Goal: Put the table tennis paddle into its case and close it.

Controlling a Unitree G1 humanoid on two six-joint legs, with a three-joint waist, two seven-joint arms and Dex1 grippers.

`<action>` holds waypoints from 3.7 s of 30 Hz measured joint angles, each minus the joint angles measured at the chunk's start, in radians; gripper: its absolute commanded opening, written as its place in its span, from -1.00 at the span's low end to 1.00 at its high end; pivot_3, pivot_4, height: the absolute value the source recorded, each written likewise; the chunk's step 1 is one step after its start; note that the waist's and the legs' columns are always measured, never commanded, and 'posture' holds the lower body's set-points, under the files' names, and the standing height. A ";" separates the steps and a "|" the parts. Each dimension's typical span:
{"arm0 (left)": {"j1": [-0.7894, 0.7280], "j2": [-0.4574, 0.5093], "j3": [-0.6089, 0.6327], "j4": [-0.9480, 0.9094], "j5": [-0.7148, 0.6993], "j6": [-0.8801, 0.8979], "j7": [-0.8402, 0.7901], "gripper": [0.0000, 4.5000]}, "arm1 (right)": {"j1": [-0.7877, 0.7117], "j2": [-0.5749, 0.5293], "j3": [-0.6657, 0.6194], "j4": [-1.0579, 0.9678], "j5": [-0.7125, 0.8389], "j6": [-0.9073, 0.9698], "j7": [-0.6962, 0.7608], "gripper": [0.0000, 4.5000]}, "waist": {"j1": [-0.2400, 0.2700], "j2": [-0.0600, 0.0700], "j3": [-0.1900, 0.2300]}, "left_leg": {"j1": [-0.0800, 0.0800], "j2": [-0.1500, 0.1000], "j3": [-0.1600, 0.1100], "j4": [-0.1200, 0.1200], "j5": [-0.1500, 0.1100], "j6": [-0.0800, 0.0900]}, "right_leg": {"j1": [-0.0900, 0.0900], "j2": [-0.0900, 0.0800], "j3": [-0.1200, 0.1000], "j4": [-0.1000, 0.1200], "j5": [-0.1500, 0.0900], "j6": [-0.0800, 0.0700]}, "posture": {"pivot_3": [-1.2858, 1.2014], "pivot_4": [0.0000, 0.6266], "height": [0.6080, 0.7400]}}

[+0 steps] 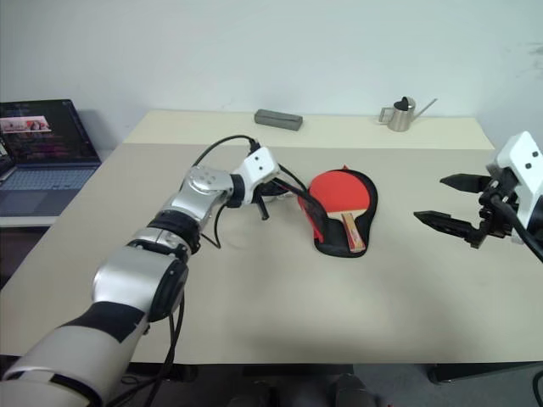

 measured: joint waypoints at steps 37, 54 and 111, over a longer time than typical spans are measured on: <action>-0.041 -0.225 0.179 0.015 -0.145 -0.025 -0.195 -0.99 | 0.005 0.005 -0.056 -0.097 0.106 0.129 -0.113 1.00 | 0.011 0.000 0.000 | 0.001 0.000 0.001 0.000 0.000 0.000 | 0.001 0.001 0.001 0.001 0.000 0.000 | 0.03 -0.52 1.00; 0.265 -0.004 0.253 -0.333 -0.331 0.054 -0.276 -0.99 | -0.317 0.233 0.319 0.237 -0.048 0.042 -0.201 1.00 | 0.000 0.000 0.000 | 0.000 0.001 0.000 0.001 0.000 0.000 | 0.000 0.000 0.000 0.001 0.000 0.000 | 0.03 -0.52 1.00; 0.497 0.408 0.155 -0.995 -0.580 0.594 -0.529 -0.99 | -0.635 0.674 0.436 1.156 -0.427 -0.215 -0.348 1.00 | -0.018 0.001 0.000 | 0.001 0.001 0.001 0.000 0.000 0.000 | -0.001 0.000 0.001 0.001 0.000 -0.001 | 0.03 -0.52 1.00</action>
